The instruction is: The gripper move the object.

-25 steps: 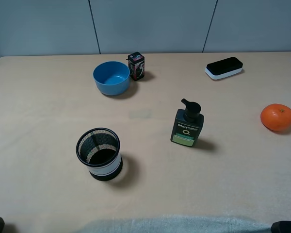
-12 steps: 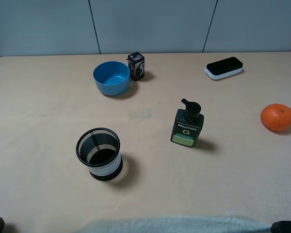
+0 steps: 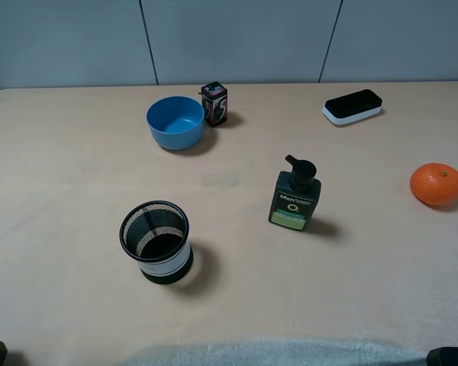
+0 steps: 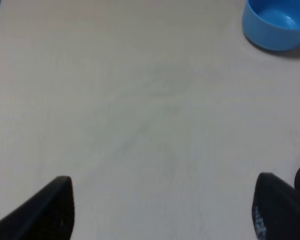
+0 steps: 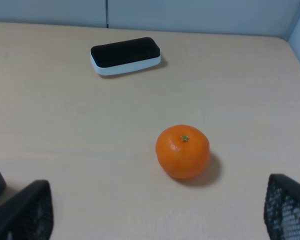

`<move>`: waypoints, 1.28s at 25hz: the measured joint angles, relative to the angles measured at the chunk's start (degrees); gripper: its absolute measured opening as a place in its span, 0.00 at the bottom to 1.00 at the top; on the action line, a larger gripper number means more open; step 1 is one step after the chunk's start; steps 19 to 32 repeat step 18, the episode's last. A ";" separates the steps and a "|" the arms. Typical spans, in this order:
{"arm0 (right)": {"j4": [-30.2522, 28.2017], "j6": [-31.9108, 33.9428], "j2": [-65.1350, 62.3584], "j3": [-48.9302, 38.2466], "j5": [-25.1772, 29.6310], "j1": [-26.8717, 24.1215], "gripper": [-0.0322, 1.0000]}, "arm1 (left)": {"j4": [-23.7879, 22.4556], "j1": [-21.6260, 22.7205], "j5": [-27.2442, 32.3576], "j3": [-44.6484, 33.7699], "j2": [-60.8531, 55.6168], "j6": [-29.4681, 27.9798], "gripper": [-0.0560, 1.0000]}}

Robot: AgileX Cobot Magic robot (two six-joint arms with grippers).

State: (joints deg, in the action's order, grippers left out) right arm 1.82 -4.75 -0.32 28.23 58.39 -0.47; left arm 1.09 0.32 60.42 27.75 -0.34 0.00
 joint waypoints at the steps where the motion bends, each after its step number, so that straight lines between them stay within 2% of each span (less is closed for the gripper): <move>1: 0.00 0.00 0.00 0.00 0.00 0.00 0.65 | 0.00 0.00 0.00 0.00 0.00 0.00 0.74; 32: 0.00 0.00 0.00 0.00 0.00 0.00 0.65 | 0.00 0.00 0.00 0.00 0.00 0.00 0.74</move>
